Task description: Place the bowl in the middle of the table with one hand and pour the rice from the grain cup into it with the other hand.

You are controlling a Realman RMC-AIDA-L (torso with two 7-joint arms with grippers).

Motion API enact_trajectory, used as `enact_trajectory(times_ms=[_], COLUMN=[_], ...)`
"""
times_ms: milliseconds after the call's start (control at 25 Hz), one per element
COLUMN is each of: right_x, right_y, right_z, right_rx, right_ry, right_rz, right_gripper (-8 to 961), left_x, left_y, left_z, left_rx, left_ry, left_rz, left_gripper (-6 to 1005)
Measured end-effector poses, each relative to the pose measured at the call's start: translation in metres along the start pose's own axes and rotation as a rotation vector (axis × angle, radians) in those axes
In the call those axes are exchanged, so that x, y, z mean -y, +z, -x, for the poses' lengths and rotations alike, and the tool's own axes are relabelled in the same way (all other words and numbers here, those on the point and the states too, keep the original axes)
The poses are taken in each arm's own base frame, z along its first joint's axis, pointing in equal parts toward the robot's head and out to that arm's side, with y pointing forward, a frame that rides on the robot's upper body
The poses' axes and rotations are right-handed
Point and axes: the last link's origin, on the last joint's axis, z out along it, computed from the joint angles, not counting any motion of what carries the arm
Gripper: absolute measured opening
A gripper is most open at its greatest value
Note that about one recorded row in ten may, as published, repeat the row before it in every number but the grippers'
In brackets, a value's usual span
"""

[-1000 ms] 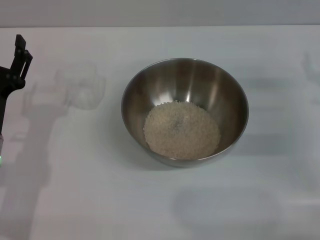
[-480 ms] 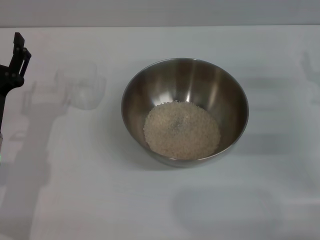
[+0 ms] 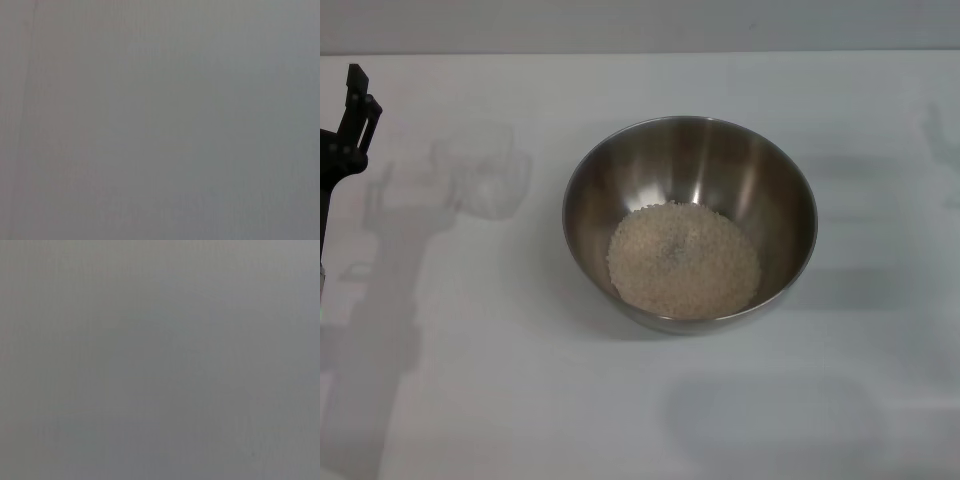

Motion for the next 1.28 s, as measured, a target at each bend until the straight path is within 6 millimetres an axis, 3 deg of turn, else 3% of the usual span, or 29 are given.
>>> enact_trajectory(times_ms=[1280], right_x=[-0.0018], right_y=[0.0018], right_z=[-0.0002], right_rx=[-0.002], right_ry=[0.005], right_rz=[0.004], right_gripper=[797], left_x=[0.0009], left_y=[-0.0019], left_z=[0.0006], left_rx=[0.004], left_ry=[0.0], left_rz=[-0.004], left_gripper=[860])
